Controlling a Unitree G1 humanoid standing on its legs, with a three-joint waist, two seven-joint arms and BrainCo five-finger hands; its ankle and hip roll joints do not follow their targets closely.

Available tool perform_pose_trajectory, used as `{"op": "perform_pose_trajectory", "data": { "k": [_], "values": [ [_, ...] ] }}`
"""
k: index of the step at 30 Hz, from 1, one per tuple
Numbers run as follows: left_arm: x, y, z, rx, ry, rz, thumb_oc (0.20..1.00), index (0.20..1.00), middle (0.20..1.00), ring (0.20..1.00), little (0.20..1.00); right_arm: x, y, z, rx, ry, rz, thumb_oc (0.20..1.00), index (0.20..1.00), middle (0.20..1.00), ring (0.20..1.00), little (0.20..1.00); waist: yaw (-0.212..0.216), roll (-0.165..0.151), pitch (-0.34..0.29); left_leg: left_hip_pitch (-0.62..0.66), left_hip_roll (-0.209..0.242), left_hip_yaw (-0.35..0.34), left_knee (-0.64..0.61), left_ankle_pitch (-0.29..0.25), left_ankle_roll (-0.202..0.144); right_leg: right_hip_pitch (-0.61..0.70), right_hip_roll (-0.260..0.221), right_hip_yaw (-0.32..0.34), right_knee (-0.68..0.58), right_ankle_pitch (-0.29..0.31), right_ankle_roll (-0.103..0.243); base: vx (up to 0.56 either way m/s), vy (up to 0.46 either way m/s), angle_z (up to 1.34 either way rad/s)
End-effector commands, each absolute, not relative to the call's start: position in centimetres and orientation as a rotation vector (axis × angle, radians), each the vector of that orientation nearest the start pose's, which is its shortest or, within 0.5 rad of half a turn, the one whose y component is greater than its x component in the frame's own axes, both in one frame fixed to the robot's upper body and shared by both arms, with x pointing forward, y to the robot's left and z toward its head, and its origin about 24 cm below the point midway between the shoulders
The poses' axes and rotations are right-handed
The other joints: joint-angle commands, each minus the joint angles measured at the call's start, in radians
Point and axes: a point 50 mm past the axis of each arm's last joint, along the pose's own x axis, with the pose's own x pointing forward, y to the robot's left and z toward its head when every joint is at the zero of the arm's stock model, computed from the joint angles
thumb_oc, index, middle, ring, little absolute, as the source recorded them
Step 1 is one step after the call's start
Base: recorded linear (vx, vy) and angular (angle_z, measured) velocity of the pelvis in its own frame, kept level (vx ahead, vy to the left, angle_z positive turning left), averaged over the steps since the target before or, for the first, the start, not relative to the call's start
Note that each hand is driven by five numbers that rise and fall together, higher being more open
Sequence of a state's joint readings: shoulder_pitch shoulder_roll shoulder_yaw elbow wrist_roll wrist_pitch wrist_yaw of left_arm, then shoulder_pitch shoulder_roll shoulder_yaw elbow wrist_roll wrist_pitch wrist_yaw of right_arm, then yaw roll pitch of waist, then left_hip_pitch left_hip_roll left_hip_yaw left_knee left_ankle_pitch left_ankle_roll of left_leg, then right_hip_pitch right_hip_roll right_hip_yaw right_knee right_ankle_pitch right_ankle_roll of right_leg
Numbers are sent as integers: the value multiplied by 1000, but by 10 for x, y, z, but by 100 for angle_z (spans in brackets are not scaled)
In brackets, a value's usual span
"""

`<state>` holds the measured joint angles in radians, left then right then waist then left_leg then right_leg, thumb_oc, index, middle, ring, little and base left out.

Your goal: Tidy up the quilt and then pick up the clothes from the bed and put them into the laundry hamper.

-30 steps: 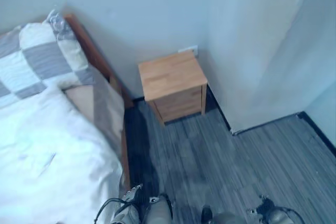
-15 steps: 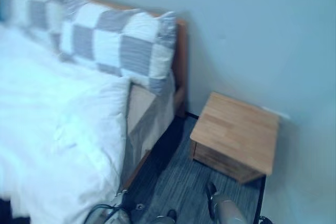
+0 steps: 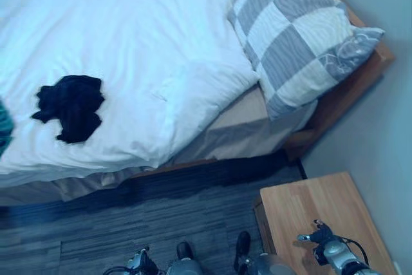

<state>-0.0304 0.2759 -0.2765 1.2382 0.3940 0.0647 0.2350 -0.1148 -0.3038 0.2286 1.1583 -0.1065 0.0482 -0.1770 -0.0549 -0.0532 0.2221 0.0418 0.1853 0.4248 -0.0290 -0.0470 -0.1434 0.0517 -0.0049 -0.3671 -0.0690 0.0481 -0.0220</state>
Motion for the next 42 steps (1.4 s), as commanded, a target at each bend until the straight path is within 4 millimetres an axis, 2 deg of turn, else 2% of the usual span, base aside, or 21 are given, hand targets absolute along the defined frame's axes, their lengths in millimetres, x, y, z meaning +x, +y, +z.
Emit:
{"op": "perform_pose_trajectory", "data": {
  "k": [1, 4, 5, 8, 9, 11, 14, 16, 17, 18, 22, 27, 30, 31, 33, 34, 36, 37, 40, 41, 42],
  "values": [
    [100, 266, -150, 953, 1200, -72, 1000, 1000, 1000, 1000, 1000, 147, -268, -131, -569, 1033, -191, 1000, 1000, 1000, 1000, 1000, 3, 25, -19, -57, 40, -5, -29, 126, 5, 26, -238, 12, 119, -168, 208, 75, 214, 110],
    [94, 270, -150, 945, 1219, -52, 1000, 1000, 1000, 1000, 1000, 174, -282, -110, -579, 899, -251, 1000, 1000, 1000, 1000, 1000, 10, 11, -24, -101, 90, 21, 12, 138, -7, 74, -268, -33, 132, -187, 220, 145, 262, 95],
    [92, 270, -150, 934, 1219, -41, 1000, 1000, 1000, 1000, 1000, 184, -285, -99, -596, 828, -263, 1000, 1000, 1000, 1000, 1000, 6, 11, -31, -82, 67, 14, 11, 115, 7, 57, -295, -23, 202, -190, 220, 302, 509, 39],
    [93, 276, -148, 981, 1215, -84, 1000, 1000, 1000, 1000, 1000, 224, -297, -51, -671, 590, -299, 1000, 1000, 1000, 1000, 1000, -4, -17, -30, -56, -3, 12, -1, 60, 52, 13, -377, 17, 367, -94, 241, 237, 418, 16],
    [102, 279, -145, 1011, 1182, -111, 1000, 1000, 1000, 1000, 1000, 253, -298, -17, -731, 434, -303, 1000, 1000, 1000, 1000, 1000, -8, -36, -15, -34, -37, 6, -5, 31, 79, -34, -403, 68, 457, 2, 247, 211, 392, 41],
    [106, 283, -142, 1031, 1167, -109, 1000, 1000, 1000, 1000, 1000, 268, -297, 3, -762, 349, -309, 1000, 1000, 1000, 1000, 1000, -5, -41, -2, -24, -46, 9, -8, 19, 90, -68, -396, 114, 487, 10, 252, 120, 180, 34],
    [126, 285, -135, 1069, 1110, -135, 1000, 1000, 1000, 1000, 1000, 299, -291, 63, -841, 108, -290, 1000, 1000, 1000, 1000, 1000, -29, -34, 34, -10, -42, -16, -24, 34, 99, -168, -216, 262, 437, -116, 224, 123, 89, 43],
    [137, 283, -132, 1094, 1077, -153, 1000, 1000, 1000, 1000, 1000, 314, -287, 101, -902, -28, -284, 1000, 1000, 1000, 1000, 1000, -35, -34, 41, 6, -62, -37, -41, 22, 96, -145, -170, 276, 274, -137, 217, 145, 43, 50],
    [137, 283, -132, 1094, 1077, -153, 1000, 1000, 1000, 1000, 1000, 314, -287, 101, -903, -28, -284, 1000, 1000, 1000, 1000, 1000, -36, -34, 42, 6, -62, -37, -41, 22, 96, -144, -170, 276, 273, -137, 217, 176, -23, 37],
    [144, 284, -129, 1113, 1062, -162, 1000, 1000, 1000, 1000, 1000, 330, -276, 136, -954, -151, -272, 1000, 1000, 1000, 1000, 1000, -27, -40, 42, 19, -76, -42, -54, 4, 92, -203, -156, 228, 165, -85, 215, 177, -57, 31],
    [149, 277, -130, 1116, 1035, -187, 1000, 1000, 1000, 1000, 1000, 356, -255, 177, -1019, -268, -242, 1000, 1000, 1000, 1000, 1000, -17, -49, 51, 53, -88, -52, -47, -21, 79, -251, -156, 117, 82, -24, 226, 228, -101, 13],
    [149, 281, -127, 1074, 997, -99, 1000, 1000, 1000, 1000, 1000, 384, -228, 237, -1111, -403, -231, 1000, 1000, 1000, 1000, 1000, 16, -37, 79, -9, -88, -84, 163, -107, 51, -231, -169, 119, 66, -6, 197, 143, -131, 24],
    [177, 281, -113, 1013, 893, 84, 1000, 1000, 1000, 1000, 1000, 393, -236, 253, -1125, -380, -325, 1000, 1000, 1000, 1000, 1000, 75, -30, 171, -249, -18, -186, 460, -16, -21, -207, -171, 96, 53, -36, 144, -53, -223, 10],
    [177, 281, -113, 1012, 893, 84, 1000, 1000, 1000, 1000, 1000, 393, -236, 253, -1125, -381, -325, 1000, 1000, 1000, 1000, 1000, 72, -29, 170, -253, -18, -189, 462, -17, -22, -208, -170, 94, 53, -36, 144, 20, -112, 35],
    [178, 277, -114, 994, 884, 79, 1000, 1000, 1000, 1000, 1000, 396, -236, 251, -1129, -360, -330, 1000, 1000, 1000, 1000, 1000, 76, -21, 168, -269, -17, -184, 389, -22, -13, -208, -171, 92, 47, -45, 147, 111, 90, 24],
    [179, 274, -114, 990, 868, 66, 1000, 1000, 1000, 1000, 1000, 404, -228, 254, -1168, -345, -319, 1000, 1000, 1000, 1000, 1000, 101, 23, 160, -245, -24, -201, 176, 52, -12, -223, -150, 113, 46, -56, 159, 161, 246, 9],
    [186, 271, -111, 1006, 838, 49, 1000, 1000, 1000, 1000, 1000, 408, -232, 250, -1175, -299, -344, 1000, 1000, 1000, 1000, 1000, 129, 52, 166, -257, -3, -228, 4, 148, -26, -237, -141, 128, 54, -65, 163, 153, 224, -34],
    [182, 272, -113, 1014, 851, 34, 1000, 1000, 1000, 1000, 1000, 411, -230, 244, -1201, -266, -335, 1000, 1000, 1000, 1000, 1000, 127, 66, 158, -237, 5, -219, -58, 133, -21, -240, -135, 131, 63, -81, 172, 90, 126, -58],
    [190, 258, -114, 1039, 816, -24, 1000, 1000, 1000, 1000, 1000, 416, -224, 235, -1156, -215, -336, 1000, 1000, 1000, 1000, 1000, 114, 94, 168, -250, 4, -194, -58, 151, -21, -298, -131, 150, 104, -67, 171, 7, 135, -40],
    [190, 255, -115, 1050, 813, -40, 1000, 1000, 1000, 1000, 1000, 417, -221, 225, -1161, -192, -316, 799, 799, 799, 799, 799, 115, 93, 168, -249, 0, -193, -58, 149, -15, -310, -132, 159, 110, -64, 170, 8, 133, -49],
    [196, 248, -114, 1077, 792, -84, 1000, 1000, 1000, 1000, 1000, 417, -219, 213, -1166, -155, -297, 263, 263, 263, 263, 263, 110, 93, 169, -246, -5, -189, -58, 154, -13, -316, -135, 166, 115, -62, 170, 53, 137, -42]
  ]
}}
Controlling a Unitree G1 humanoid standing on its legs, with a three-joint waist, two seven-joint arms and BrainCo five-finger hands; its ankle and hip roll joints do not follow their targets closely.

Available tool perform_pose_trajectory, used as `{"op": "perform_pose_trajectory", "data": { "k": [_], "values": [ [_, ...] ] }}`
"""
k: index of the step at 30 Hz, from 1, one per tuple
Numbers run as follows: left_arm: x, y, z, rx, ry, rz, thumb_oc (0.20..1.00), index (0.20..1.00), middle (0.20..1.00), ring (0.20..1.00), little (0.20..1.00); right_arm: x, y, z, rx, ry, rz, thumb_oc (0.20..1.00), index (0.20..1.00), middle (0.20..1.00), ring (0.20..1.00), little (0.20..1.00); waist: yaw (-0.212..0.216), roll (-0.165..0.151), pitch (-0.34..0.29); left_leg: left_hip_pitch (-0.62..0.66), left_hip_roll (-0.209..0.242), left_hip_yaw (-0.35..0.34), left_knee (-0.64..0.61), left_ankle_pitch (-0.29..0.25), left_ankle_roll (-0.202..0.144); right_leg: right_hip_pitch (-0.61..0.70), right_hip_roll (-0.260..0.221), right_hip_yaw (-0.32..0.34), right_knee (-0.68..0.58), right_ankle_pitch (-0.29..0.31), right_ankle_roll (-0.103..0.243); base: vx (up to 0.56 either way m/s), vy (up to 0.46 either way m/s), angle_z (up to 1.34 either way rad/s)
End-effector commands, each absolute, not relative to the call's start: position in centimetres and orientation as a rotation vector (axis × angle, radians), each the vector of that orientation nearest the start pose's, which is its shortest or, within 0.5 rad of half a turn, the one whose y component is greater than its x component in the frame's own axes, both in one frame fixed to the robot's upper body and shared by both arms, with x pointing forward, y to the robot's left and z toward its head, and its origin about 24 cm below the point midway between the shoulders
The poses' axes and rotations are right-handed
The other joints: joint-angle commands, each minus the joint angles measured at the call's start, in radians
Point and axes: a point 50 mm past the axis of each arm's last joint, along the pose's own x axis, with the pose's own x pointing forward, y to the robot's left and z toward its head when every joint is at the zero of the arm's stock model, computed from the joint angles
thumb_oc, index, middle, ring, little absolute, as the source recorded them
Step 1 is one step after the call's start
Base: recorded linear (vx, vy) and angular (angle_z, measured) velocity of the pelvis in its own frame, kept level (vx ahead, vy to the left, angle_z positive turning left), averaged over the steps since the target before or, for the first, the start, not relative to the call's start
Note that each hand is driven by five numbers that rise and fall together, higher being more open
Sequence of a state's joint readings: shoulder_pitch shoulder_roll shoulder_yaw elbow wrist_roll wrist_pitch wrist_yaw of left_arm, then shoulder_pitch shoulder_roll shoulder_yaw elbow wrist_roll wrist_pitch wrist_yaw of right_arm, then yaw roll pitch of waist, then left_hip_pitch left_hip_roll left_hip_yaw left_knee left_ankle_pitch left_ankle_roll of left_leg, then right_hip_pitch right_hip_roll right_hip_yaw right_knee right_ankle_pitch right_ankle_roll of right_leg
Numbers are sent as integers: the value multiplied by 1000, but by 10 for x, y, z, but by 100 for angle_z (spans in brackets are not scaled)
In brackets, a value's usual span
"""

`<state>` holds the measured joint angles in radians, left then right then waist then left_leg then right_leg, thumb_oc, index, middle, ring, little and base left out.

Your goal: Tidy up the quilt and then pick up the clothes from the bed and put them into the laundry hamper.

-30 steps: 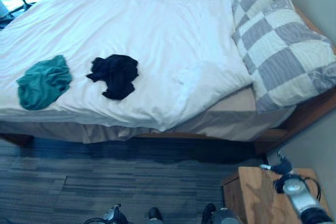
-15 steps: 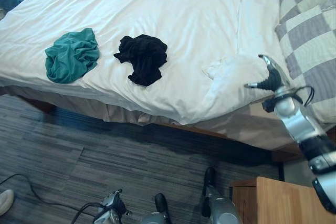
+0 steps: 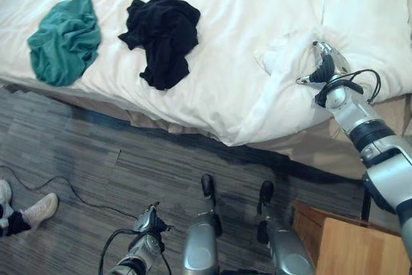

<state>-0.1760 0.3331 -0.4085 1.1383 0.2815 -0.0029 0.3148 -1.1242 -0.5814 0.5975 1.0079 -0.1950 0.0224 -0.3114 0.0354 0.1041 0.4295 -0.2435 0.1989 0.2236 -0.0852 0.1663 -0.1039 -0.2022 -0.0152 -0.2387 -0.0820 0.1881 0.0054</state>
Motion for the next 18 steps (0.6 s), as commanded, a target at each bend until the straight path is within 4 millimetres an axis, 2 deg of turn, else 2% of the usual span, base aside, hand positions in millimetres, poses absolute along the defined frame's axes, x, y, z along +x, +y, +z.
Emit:
{"op": "perform_pose_trajectory", "data": {
  "k": [1, 2, 3, 4, 7, 11, 12, 13, 14, 15, 16, 17, 18],
  "values": [
    [199, 245, -114, 1131, 775, -139, 1000, 1000, 1000, 1000, 1000, 417, -222, 200, -1178, -98, -282, 200, 200, 200, 200, 200, 12, -66, -43, 45, -26, 21, -2, -65, -48, -61, -133, 42, 129, -198, 144, 45, 105, -36],
    [199, 245, -114, 1131, 775, -139, 1000, 1000, 1000, 1000, 1000, 417, -222, 200, -1178, -98, -282, 200, 200, 200, 200, 200, 12, -66, -43, 45, -26, 21, -2, -65, -48, -61, -133, 42, 129, -198, 144, 55, 145, -9],
    [202, 238, -114, 1127, 760, -166, 1000, 1000, 1000, 1000, 1000, 415, -226, 187, -1161, -48, -285, 200, 200, 200, 200, 200, 3, -69, -44, 61, -33, 24, -2, -73, -41, -54, -139, 51, 125, -191, 148, 21, 79, 10],
    [202, 238, -114, 1127, 760, -166, 1000, 1000, 1000, 1000, 1000, 415, -226, 187, -1161, -48, -285, 200, 200, 200, 200, 200, 3, -69, -44, 62, -33, 25, -2, -73, -40, -53, -139, 51, 125, -191, 148, 25, 129, 23],
    [205, 228, -114, 1108, 737, -190, 1000, 1000, 1000, 1000, 1000, 406, -239, 156, -1101, 32, -300, 200, 200, 200, 200, 200, -18, -75, -57, 89, -47, 38, -2, -90, -30, -34, -152, 59, 113, -182, 157, 38, 139, 13],
    [192, 231, -122, 1114, 801, -204, 1000, 1000, 1000, 1000, 1000, 374, -257, 93, -957, 152, -296, 200, 200, 200, 200, 200, -72, -104, -90, 148, -65, 67, -2, -134, -12, 6, -173, 80, 98, -171, 172, 80, 138, -3],
    [186, 233, -125, 1113, 830, -198, 1000, 1000, 1000, 1000, 1000, 362, -260, 74, -917, 179, -299, 925, 925, 925, 925, 925, -86, -112, -100, 164, -70, 77, -2, -147, -7, 15, -178, 88, 97, -168, 177, 109, 148, -23],
    [181, 236, -127, 1118, 856, -194, 1000, 1000, 1000, 1000, 1000, 348, -262, 55, -870, 213, -310, 1000, 1000, 1000, 1000, 1000, -99, -118, -107, 180, -75, 84, -2, -160, -1, 25, -181, 98, 93, -165, 181, 150, 193, -39],
    [168, 244, -132, 1121, 927, -175, 1000, 1000, 1000, 1000, 1000, 315, -272, 22, -802, 291, -345, 1000, 1000, 1000, 1000, 1000, -129, -130, -119, 216, -83, 105, -2, -183, 11, 40, -186, 120, 91, -164, 189, 101, 142, -38],
    [168, 244, -132, 1122, 927, -176, 1000, 1000, 1000, 1000, 1000, 314, -272, 21, -802, 293, -345, 1000, 1000, 1000, 1000, 1000, -127, -131, -121, 214, -84, 106, -2, -181, 11, 38, -186, 122, 89, -161, 189, 100, 155, -43],
    [162, 247, -134, 1122, 956, -164, 1000, 1000, 1000, 1000, 1000, 295, -277, 5, -764, 335, -370, 1000, 1000, 1000, 1000, 1000, -140, -136, -128, 230, -87, 121, -2, -189, 16, 43, -189, 132, 87, -160, 193, 108, 138, -44],
    [151, 251, -137, 1111, 1000, -148, 1000, 1000, 1000, 1000, 1000, 255, -278, -31, -665, 445, -392, 1000, 1000, 1000, 1000, 1000, -166, -144, -142, 265, -92, 141, -2, -207, 23, 61, -195, 147, 88, -161, 201, 107, 137, -40],
    [150, 251, -137, 1112, 1001, -148, 1000, 1000, 1000, 1000, 1000, 254, -278, -31, -665, 446, -392, 1000, 1000, 1000, 1000, 1000, -164, -145, -145, 262, -92, 143, -2, -204, 23, 57, -195, 148, 87, -158, 200, 113, 120, -46]
  ]
}}
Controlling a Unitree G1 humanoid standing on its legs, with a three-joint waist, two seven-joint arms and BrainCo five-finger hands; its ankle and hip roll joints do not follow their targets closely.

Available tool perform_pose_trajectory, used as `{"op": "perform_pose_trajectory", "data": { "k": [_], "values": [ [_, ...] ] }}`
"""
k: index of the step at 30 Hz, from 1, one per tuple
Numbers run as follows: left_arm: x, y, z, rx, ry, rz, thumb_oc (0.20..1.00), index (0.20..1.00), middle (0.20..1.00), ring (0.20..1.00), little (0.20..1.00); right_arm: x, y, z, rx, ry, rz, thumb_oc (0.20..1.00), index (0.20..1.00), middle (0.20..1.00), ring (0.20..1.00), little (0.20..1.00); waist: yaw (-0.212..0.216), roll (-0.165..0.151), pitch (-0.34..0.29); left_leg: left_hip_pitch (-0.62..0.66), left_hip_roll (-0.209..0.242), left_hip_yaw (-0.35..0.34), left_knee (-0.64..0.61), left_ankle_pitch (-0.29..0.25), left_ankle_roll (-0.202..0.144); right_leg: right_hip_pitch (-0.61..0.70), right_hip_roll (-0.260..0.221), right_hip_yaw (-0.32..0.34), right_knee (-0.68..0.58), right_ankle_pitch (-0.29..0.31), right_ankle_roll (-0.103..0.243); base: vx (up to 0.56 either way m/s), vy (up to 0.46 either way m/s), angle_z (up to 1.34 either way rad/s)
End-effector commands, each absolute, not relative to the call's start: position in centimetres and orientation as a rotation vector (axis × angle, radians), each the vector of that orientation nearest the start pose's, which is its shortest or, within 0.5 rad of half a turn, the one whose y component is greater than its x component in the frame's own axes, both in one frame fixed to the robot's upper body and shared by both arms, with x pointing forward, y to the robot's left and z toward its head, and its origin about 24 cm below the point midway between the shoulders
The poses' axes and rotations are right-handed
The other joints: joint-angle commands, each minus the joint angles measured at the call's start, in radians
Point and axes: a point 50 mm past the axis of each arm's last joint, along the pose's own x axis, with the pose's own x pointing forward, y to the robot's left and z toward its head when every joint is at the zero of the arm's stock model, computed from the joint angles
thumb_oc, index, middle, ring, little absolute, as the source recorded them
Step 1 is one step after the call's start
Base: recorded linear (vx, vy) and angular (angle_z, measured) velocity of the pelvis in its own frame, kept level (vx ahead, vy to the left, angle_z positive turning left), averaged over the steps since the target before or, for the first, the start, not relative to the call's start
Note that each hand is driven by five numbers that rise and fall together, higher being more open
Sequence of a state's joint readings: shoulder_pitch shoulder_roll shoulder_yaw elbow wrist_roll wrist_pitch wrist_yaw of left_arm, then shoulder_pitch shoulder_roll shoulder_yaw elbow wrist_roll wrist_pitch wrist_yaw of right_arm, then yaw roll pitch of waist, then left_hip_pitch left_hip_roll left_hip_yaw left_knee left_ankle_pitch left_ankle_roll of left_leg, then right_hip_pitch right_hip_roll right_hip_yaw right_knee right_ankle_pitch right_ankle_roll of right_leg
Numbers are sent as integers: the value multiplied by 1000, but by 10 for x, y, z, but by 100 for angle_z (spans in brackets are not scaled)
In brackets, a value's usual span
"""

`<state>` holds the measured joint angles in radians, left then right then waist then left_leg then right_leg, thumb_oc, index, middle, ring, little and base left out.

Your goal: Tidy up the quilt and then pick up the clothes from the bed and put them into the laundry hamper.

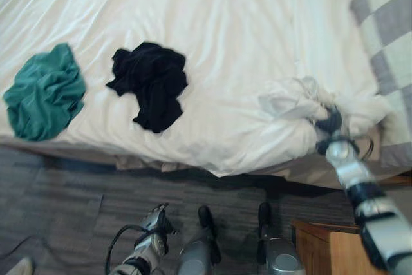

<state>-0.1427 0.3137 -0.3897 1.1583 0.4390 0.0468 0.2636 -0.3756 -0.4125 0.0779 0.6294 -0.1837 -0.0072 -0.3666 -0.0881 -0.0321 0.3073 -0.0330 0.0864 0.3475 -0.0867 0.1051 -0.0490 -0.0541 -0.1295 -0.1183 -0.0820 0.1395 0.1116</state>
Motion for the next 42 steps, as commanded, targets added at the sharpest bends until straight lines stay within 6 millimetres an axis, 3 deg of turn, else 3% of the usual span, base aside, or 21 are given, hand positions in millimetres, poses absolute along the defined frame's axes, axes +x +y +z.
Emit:
{"op": "perform_pose_trajectory", "data": {
  "k": [1, 3, 4, 6, 10, 11, 12, 13, 14, 15, 20, 25, 27, 28, 29, 32, 33, 34, 35, 39, 42],
  "values": [
    [146, 250, -139, 1106, 1017, -148, 1000, 1000, 1000, 1000, 1000, 233, -275, -52, -600, 525, -403, 1000, 1000, 1000, 1000, 1000, -54, -12, -28, 68, 18, 26, -1, -153, -28, -82, -83, 34, 88, -112, 98, 58, 60, -43],
    [139, 252, -142, 1097, 1045, -147, 1000, 1000, 1000, 1000, 1000, 194, -271, -84, -476, 679, -445, 1000, 1000, 1000, 1000, 1000, -71, -20, -43, 92, 13, 40, -1, -165, -22, -71, -87, 46, 92, -113, 103, 78, 92, -29],
    [139, 252, -142, 1098, 1045, -146, 1000, 1000, 1000, 1000, 1000, 194, -271, -84, -476, 678, -444, 1000, 1000, 1000, 1000, 1000, -70, -21, -45, 89, 13, 42, -1, -163, -23, -74, -86, 48, 91, -111, 102, 78, 90, -14],
    [128, 256, -144, 1085, 1082, -151, 1000, 1000, 1000, 1000, 1000, 150, -269, -114, -303, 860, -560, 1000, 1000, 1000, 1000, 1000, -93, -29, -65, 128, 5, 58, -1, -183, -14, -59, -89, 70, 101, -113, 112, 100, 106, -33],
    [125, 257, -145, 1086, 1088, -149, 1000, 1000, 1000, 1000, 1000, 142, -279, -113, -210, 855, -699, 1000, 1000, 1000, 1000, 1000, -98, -33, -71, 144, 1, 65, -1, -191, -10, -52, -92, 78, 105, -110, 118, 57, 75, -29],
    [126, 251, -145, 1071, 1072, -140, 1000, 1000, 1000, 1000, 1000, 160, -299, -84, -180, 680, -833, 1000, 1000, 1000, 1000, 1000, -102, -36, -79, 156, -4, 64, -1, -200, -6, -45, -98, 78, 107, -107, 124, 44, 65, -6],
    [126, 251, -146, 1071, 1072, -141, 1000, 1000, 1000, 1000, 1000, 160, -299, -84, -181, 681, -834, 878, 878, 878, 878, 878, -101, -36, -79, 157, -4, 64, -1, -200, -6, -44, -99, 78, 107, -107, 125, 55, 95, -5],
    [130, 246, -146, 1068, 1052, -148, 1000, 1000, 1000, 1000, 1000, 181, -306, -62, -219, 556, -820, 200, 200, 200, 200, 200, -103, -37, -79, 162, -7, 64, -1, -202, -5, -42, -100, 81, 109, -106, 127, 10, 53, -5],
    [136, 241, -145, 1063, 1028, -163, 1000, 1000, 1000, 1000, 1000, 209, -307, -25, -320, 375, -728, 200, 200, 200, 200, 200, -100, -40, -75, 162, -8, 61, -1, -205, -3, -46, -102, 83, 112, -105, 127, 10, 53, -4],
    [136, 241, -145, 1063, 1028, -163, 1000, 1000, 1000, 1000, 1000, 209, -307, -25, -320, 375, -728, 200, 200, 200, 200, 200, -101, -40, -74, 163, -8, 61, -1, -205, -3, -45, -102, 83, 112, -106, 127, 1, 20, -4],
    [149, 240, -140, 1075, 984, -193, 1000, 1000, 1000, 1000, 1000, 277, -298, 84, -544, -85, -617, 200, 200, 200, 200, 200, -54, -44, -56, 143, -5, 36, -1, -192, -5, -53, -105, 71, 108, -109, 116, -7, -41, 10],
    [163, 242, -134, 1091, 948, -183, 1000, 1000, 1000, 1000, 1000, 318, -273, 127, -511, -233, -570, 200, 200, 200, 200, 200, -4, -24, -14, 86, -2, 5, 10, -166, -15, -89, -111, 61, 127, -123, 103, -85, -63, 26],
    [174, 239, -129, 1055, 915, -135, 1000, 1000, 1000, 1000, 1000, 338, -265, 122, -453, -164, -563, 200, 200, 200, 200, 200, 18, 0, 25, 18, 0, -16, 71, -167, -17, -134, -116, 52, 177, -140, 90, -174, -53, 50],
    [185, 234, -125, 1024, 871, -98, 1000, 1000, 1000, 1000, 1000, 344, -268, 100, -397, -45, -579, 200, 200, 200, 200, 200, 32, 23, 70, -35, 2, -32, 140, -180, -20, -160, -124, 42, 221, -156, 86, -93, -14, 37],
    [185, 234, -125, 1024, 870, -96, 1000, 1000, 1000, 1000, 1000, 344, -267, 101, -397, -47, -579, 200, 200, 200, 200, 200, 31, 23, 68, -40, 2, -32, 141, -178, -20, -165, -124, 43, 219, -153, 85, -155, -13, 29],
    [196, 226, -120, 936, 834, -41, 1000, 1000, 1000, 1000, 1000, 328, -270, 32, -254, 255, -602, 200, 200, 200, 200, 200, 35, 56, 115, -117, 10, -55, 236, -202, -18, -213, -139, 31, 292, -181, 78, -93, -2, 16],
    [196, 226, -120, 936, 834, -41, 1000, 1000, 1000, 1000, 1000, 328, -269, 32, -253, 254, -602, 200, 200, 200, 200, 200, 36, 56, 113, -121, 10, -54, 234, -199, -18, -216, -139, 32, 289, -176, 77, -75, 42, 16],
    [196, 225, -121, 907, 854, -24, 1000, 1000, 1000, 1000, 1000, 296, -271, -22, -139, 478, -647, 200, 200, 200, 200, 200, 26, 62, 127, -142, 15, -60, 271, -216, -14, -229, -147, 28, 319, -189, 78, -42, 46, 12],
    [195, 226, -122, 905, 864, -14, 1000, 1000, 1000, 1000, 1000, 287, -269, -34, -120, 523, -647, 200, 200, 200, 200, 200, 22, 61, 126, -142, 14, -60, 276, -219, -12, -231, -148, 29, 323, -189, 77, -27, 82, 14],
    [175, 231, -132, 899, 952, 1, 1000, 1000, 1000, 1000, 1000, 190, -273, -111, -4, 893, -753, 200, 200, 200, 200, 200, -12, 43, 102, -102, -5, -51, 237, -225, -2, -199, -161, 17, 285, -164, 88, 45, 113, 19],
    [156, 236, -139, 920, 1013, -15, 1000, 1000, 1000, 1000, 1000, 122, -263, -143, 10, 1091, -762, 200, 200, 200, 200, 200, -45, 17, 65, -43, -28, -35, 163, -215, 10, -165, -162, 16, 236, -123, 104, 77, 152, 0]
  ]
}}
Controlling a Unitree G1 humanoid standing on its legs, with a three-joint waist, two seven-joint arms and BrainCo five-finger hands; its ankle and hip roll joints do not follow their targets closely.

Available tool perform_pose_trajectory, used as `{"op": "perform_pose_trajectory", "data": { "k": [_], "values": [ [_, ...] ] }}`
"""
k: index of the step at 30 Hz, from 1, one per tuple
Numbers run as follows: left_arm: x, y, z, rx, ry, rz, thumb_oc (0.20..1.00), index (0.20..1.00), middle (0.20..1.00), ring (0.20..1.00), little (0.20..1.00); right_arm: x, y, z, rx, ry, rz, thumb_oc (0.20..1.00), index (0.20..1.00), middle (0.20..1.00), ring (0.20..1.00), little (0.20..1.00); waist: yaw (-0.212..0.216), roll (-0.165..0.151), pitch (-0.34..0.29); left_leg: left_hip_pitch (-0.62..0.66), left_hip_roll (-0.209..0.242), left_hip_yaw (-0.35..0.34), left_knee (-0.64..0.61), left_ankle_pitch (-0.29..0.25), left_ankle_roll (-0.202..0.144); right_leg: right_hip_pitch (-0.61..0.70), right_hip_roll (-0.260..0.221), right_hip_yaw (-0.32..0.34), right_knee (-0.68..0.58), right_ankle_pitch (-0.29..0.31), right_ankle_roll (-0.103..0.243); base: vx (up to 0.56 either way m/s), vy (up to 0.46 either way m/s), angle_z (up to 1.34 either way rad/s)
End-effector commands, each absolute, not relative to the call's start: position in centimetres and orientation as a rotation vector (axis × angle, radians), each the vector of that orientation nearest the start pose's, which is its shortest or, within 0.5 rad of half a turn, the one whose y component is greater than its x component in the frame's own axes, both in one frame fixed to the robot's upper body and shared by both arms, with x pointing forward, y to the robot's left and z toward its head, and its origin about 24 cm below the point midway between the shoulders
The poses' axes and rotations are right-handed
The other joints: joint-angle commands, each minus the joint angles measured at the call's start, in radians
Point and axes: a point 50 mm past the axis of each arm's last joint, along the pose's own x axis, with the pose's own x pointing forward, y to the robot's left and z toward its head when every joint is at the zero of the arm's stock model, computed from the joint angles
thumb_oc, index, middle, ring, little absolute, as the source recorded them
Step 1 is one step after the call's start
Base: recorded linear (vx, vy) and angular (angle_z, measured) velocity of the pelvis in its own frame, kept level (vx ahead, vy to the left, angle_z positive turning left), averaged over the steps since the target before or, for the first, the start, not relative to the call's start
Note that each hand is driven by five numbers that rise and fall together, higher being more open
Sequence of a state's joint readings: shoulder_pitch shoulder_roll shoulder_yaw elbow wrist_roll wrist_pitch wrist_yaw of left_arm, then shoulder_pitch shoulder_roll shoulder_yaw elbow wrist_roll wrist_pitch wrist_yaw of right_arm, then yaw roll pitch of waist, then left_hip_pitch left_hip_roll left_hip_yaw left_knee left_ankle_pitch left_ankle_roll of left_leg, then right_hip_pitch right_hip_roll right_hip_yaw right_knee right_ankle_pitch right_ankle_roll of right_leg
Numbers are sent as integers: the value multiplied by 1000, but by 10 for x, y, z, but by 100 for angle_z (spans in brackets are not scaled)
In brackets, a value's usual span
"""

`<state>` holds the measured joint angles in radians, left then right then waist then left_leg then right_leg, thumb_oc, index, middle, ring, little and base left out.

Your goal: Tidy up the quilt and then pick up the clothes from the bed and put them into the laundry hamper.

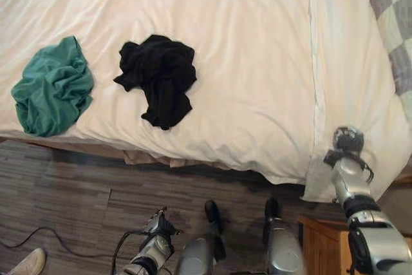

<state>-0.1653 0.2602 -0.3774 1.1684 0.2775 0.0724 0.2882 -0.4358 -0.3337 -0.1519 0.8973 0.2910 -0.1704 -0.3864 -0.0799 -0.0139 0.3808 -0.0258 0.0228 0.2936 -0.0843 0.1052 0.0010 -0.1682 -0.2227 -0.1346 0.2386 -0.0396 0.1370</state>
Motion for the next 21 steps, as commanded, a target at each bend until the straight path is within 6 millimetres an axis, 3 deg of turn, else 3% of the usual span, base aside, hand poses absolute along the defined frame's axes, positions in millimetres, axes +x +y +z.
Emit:
{"op": "perform_pose_trajectory", "data": {
  "k": [1, 4, 5, 7, 10, 11, 14, 17, 18, 19, 21],
  "values": [
    [151, 239, -141, 941, 1027, -33, 1000, 1000, 1000, 1000, 1000, 104, -258, -150, 3, 1150, -741, 200, 200, 200, 200, 200, -65, -17, -21, -24, 23, 28, 119, -204, -38, -48, -71, 42, -92, 106, 92, 63, 146, -8],
    [148, 245, -140, 983, 1041, -69, 1000, 1000, 1000, 1000, 1000, 73, -251, -160, -63, 1251, -678, 200, 200, 200, 200, 200, -88, -34, -37, 27, 28, 49, 25, -167, -33, -56, -38, 65, -67, 93, 102, -32, 145, -11],
    [150, 246, -140, 993, 1036, -77, 1000, 1000, 1000, 1000, 1000, 69, -248, -161, -82, 1262, -652, 1000, 1000, 1000, 1000, 1000, -90, -36, -43, 35, 35, 59, 5, -152, -34, -56, -18, 70, -42, 77, 97, -132, 144, -24],
    [152, 253, -137, 969, 1038, -60, 1000, 1000, 1000, 1000, 1000, 72, -244, -162, -182, 1280, -512, 1000, 1000, 1000, 1000, 1000, -62, -36, -79, 39, 67, 109, -1, -133, -21, -5, 47, -16, 146, -46, 58, -142, 78, -70],
    [150, 253, -137, 952, 1040, -63, 1000, 1000, 1000, 1000, 1000, 77, -241, -162, -237, 1268, -437, 1000, 1000, 1000, 1000, 1000, -33, -54, -106, 33, 60, 124, 5, -125, -24, 85, 73, -51, 71, -88, 39, -25, -70, -95],
    [153, 250, -136, 922, 1016, -49, 1000, 1000, 1000, 1000, 1000, 93, -239, -159, -260, 1226, -411, 1000, 1000, 1000, 1000, 1000, -16, -52, -126, 29, 47, 129, 12, -126, -30, 131, 87, -32, -89, -88, 34, -24, -137, -56],
    [159, 234, -137, 853, 963, -47, 1000, 1000, 1000, 1000, 1000, 124, -243, -149, -364, 1126, -333, 1000, 1000, 1000, 1000, 1000, 10, -32, -99, -52, 34, 111, 178, -169, -37, 180, 72, -12, -208, -74, 16, -126, -36, -45],
    [160, 222, -140, 821, 960, -72, 1000, 1000, 1000, 1000, 1000, 141, -251, -141, -468, 1082, -271, 1000, 1000, 1000, 1000, 1000, 24, -21, -68, -132, 89, 66, 331, -177, -110, 208, 33, -37, -257, -73, 0, -217, 81, 17],
    [160, 222, -140, 821, 960, -72, 1000, 1000, 1000, 1000, 1000, 141, -251, -141, -468, 1082, -271, 1000, 1000, 1000, 1000, 1000, 24, -21, -68, -132, 89, 65, 331, -177, -110, 208, 33, -38, -257, -73, 0, -132, 250, 35],
    [153, 221, -143, 852, 981, -97, 1000, 1000, 1000, 1000, 1000, 141, -251, -141, -512, 1090, -231, 1000, 1000, 1000, 1000, 1000, 23, -19, -85, -94, 149, 56, 312, -173, -121, 207, -3, -54, -269, -53, 17, -81, 305, 32],
    [146, 224, -145, 834, 1010, -68, 1000, 1000, 1000, 1000, 1000, 136, -249, -144, -545, 1109, -189, 1000, 1000, 1000, 1000, 1000, 27, -22, -111, -50, 191, 7, 249, -144, -132, 189, -31, -56, -263, -25, 33, -72, 398, 20]
  ]
}}
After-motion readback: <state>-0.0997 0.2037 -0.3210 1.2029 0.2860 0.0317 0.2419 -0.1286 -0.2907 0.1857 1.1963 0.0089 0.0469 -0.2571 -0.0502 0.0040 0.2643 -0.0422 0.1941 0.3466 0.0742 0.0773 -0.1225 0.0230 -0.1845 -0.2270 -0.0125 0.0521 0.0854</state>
